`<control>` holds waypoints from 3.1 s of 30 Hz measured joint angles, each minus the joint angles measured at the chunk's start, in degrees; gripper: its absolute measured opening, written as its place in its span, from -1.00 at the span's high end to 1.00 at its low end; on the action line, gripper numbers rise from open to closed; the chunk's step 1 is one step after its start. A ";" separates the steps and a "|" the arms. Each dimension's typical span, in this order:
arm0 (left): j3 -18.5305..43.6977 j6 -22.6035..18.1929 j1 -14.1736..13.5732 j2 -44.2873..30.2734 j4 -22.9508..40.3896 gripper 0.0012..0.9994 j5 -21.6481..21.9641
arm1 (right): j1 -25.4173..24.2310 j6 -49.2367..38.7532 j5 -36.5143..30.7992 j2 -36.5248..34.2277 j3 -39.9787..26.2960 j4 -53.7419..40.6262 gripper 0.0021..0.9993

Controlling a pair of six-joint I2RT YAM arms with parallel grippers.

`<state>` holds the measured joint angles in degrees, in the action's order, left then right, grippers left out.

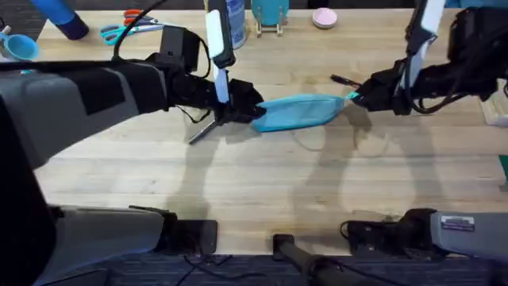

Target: Unzip the bag, pick up the pens from the table one at a time and place them inside, then zip the bag closed.

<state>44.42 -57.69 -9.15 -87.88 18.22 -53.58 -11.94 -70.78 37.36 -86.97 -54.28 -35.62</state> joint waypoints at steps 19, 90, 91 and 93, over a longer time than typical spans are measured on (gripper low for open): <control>0.00 0.00 0.02 0.00 0.00 0.92 0.02 | 0.04 0.02 1.25 6.76 0.00 -0.50 0.94; 0.00 0.00 0.02 0.00 0.44 0.92 0.07 | 36.48 15.53 4.04 1.44 0.00 23.39 0.94; 0.00 0.00 0.02 0.00 0.42 0.92 0.07 | 36.48 15.54 4.02 1.43 0.00 23.39 0.94; 0.00 0.00 0.02 0.00 0.42 0.92 0.07 | 36.48 15.84 4.03 1.44 0.00 23.40 0.71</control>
<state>44.42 -57.69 -9.13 -87.88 18.63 -53.52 24.53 -54.93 41.39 -85.52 -54.28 -12.22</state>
